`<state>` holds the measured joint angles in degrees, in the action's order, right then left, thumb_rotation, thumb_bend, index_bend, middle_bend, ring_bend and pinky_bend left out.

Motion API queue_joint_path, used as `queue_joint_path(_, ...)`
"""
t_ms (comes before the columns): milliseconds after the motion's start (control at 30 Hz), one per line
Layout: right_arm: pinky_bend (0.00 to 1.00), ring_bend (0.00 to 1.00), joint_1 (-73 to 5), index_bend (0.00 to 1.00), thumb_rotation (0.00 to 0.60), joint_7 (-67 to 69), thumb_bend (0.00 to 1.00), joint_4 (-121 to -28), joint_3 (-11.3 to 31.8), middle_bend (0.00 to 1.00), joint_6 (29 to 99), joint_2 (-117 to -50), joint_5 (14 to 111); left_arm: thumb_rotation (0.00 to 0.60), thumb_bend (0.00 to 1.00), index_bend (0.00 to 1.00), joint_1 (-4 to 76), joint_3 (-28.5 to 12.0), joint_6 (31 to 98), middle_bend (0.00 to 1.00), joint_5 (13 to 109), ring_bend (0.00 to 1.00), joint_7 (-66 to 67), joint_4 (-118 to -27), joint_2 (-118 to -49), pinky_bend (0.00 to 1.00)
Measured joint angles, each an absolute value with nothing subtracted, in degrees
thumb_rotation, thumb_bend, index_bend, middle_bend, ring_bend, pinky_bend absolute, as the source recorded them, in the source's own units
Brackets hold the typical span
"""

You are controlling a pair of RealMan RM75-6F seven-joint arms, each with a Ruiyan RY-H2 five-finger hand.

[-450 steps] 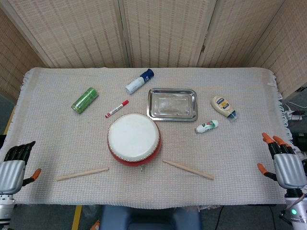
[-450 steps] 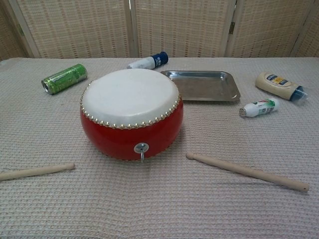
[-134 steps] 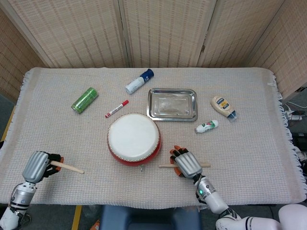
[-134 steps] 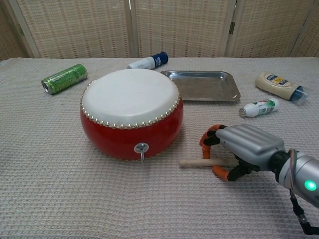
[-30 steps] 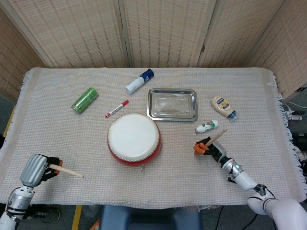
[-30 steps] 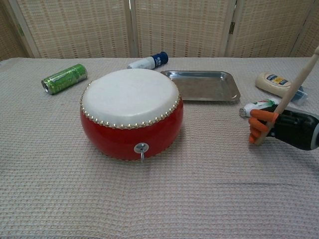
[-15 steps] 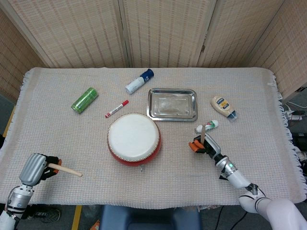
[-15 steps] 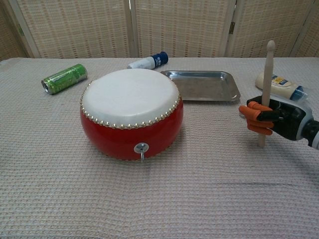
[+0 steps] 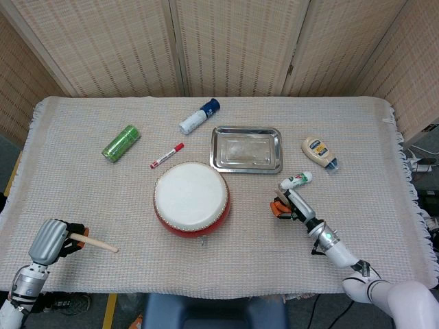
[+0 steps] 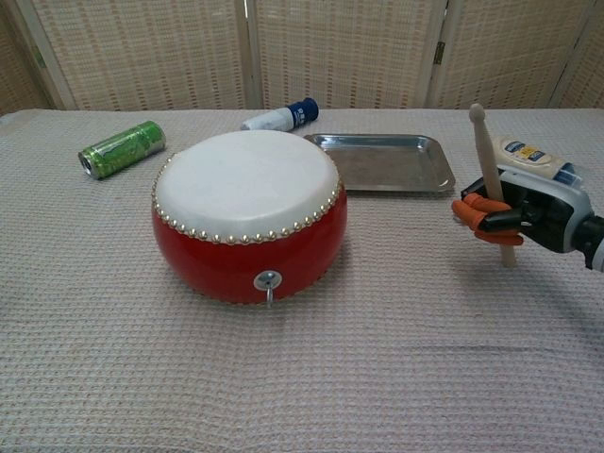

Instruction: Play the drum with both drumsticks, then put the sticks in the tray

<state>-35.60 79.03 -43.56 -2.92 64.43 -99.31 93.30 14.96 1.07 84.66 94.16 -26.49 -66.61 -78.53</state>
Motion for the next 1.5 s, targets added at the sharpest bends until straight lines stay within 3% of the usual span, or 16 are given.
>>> queue_joint_path(333, 1.00, 1.00, -40.5, 1.00, 0.600, 44.6, 0.82, -64.3, -1.7, 1.00, 55.0, -85.1, 91.7, 0.600, 0.59, 0.97, 17.5, 0.5, 83.2, 1.00, 95.3, 1.00, -23.9, -68.1, -75.9, 1.00)
queue_joint_path(467, 1.00, 1.00, -43.5, 1.00, 0.600, 28.6, 0.82, -74.9, 1.2, 1.00, 49.7, -78.1, 87.3, 0.600, 0.59, 0.97, 19.7, -0.6, 81.3, 1.00, 95.3, 1.00, -21.1, -69.8, -73.9, 1.00)
queue_joint_path(667, 1.00, 1.00, -49.6, 1.00, 0.600, 8.9, 0.82, -82.9, 6.1, 1.00, 42.7, -73.0, 78.4, 0.600, 0.59, 0.97, 24.6, -3.2, 75.1, 1.00, 94.1, 1.00, -16.3, -74.9, -70.4, 1.00)
queue_joint_path(833, 1.00, 1.00, -55.0, 1.00, 0.600, -5.9, 0.82, -83.2, 8.7, 1.00, 39.7, -73.9, 70.8, 0.600, 0.59, 0.97, 29.3, -5.8, 68.5, 1.00, 91.5, 1.00, -10.9, -79.4, -68.4, 1.00)
queue_joint_path(1067, 1.00, 1.00, -63.5, 1.00, 0.600, -23.3, 0.82, -79.3, 10.5, 1.00, 37.8, -80.6, 56.9, 0.600, 0.59, 0.97, 34.6, -8.8, 60.7, 1.00, 86.2, 1.00, -2.0, -84.4, -67.1, 1.00)
queue_joint_path(1200, 1.00, 1.00, -66.6, 1.00, 0.600, -27.7, 0.82, -75.8, 10.4, 1.00, 37.7, -84.4, 52.1, 0.600, 0.59, 0.97, 36.6, -10.0, 57.6, 1.00, 82.3, 1.00, 1.2, -86.3, -67.2, 1.00)
queue_joint_path(1500, 1.00, 1.00, -68.2, 1.00, 0.600, -33.3, 0.82, -74.4, 8.5, 1.00, 40.1, -86.1, 48.6, 0.600, 0.59, 0.97, 39.1, -12.3, 55.1, 1.00, 75.0, 1.00, 4.3, -87.0, -71.0, 1.00)
